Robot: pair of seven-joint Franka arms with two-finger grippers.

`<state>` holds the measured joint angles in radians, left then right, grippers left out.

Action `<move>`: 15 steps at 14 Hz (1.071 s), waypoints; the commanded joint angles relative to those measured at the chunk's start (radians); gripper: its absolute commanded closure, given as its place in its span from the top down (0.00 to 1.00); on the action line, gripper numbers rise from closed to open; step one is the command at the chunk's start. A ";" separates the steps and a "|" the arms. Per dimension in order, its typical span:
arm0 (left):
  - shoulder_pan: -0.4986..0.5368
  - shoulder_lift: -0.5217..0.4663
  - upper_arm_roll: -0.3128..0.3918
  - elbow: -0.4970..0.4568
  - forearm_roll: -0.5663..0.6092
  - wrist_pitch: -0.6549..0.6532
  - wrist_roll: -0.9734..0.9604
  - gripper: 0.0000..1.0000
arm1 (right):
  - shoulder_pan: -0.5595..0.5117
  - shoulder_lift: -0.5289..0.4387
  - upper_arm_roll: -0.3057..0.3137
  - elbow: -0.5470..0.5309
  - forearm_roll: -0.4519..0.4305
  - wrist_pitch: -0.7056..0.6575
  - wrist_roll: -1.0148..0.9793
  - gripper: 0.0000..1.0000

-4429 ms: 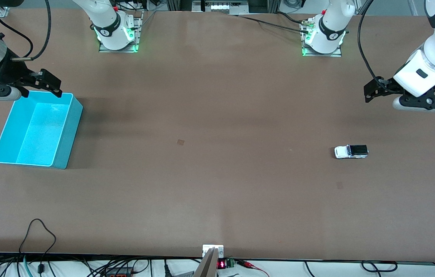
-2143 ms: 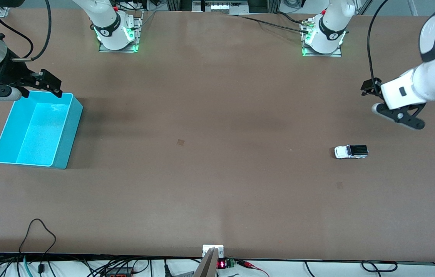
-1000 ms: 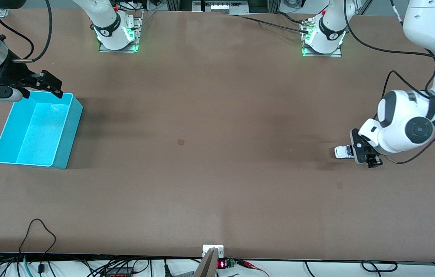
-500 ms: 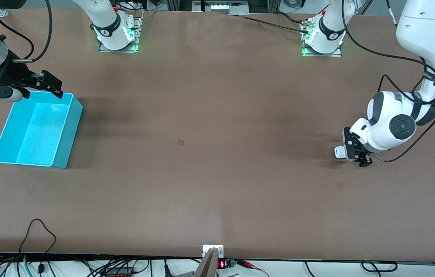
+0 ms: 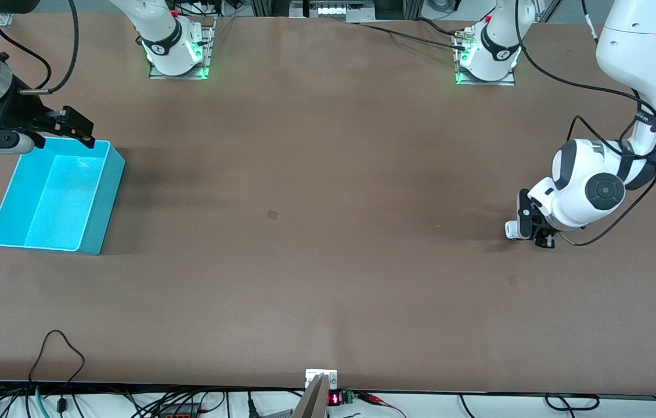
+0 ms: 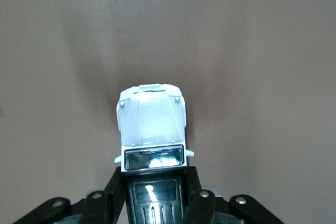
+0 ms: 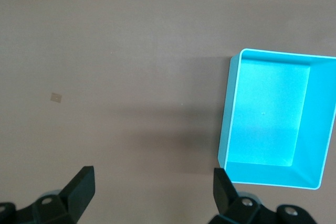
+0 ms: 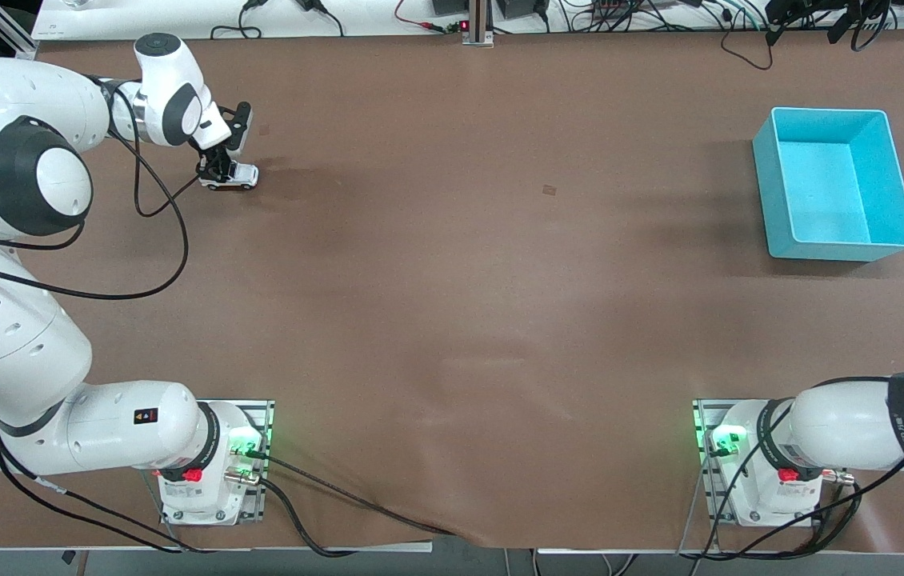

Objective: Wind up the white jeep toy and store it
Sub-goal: 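Close the left gripper on the white jeep's body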

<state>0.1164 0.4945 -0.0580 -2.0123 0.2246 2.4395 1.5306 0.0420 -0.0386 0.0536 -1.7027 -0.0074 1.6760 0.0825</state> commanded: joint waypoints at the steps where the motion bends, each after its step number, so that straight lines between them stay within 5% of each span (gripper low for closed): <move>1: 0.011 -0.001 -0.011 0.000 0.018 -0.002 0.026 0.31 | 0.001 -0.004 0.003 0.002 -0.002 -0.002 0.014 1.00; 7: 0.019 0.024 -0.009 0.000 0.016 -0.004 0.028 0.32 | 0.003 -0.003 0.003 0.002 -0.002 -0.001 0.014 1.00; 15: 0.215 0.087 -0.009 0.026 0.018 0.001 0.173 0.32 | 0.003 -0.003 0.003 0.002 -0.002 0.001 0.014 1.00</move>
<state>0.2716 0.5103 -0.0576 -1.9911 0.2246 2.4461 1.6546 0.0421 -0.0386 0.0537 -1.7027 -0.0074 1.6760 0.0826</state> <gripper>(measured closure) 0.502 0.000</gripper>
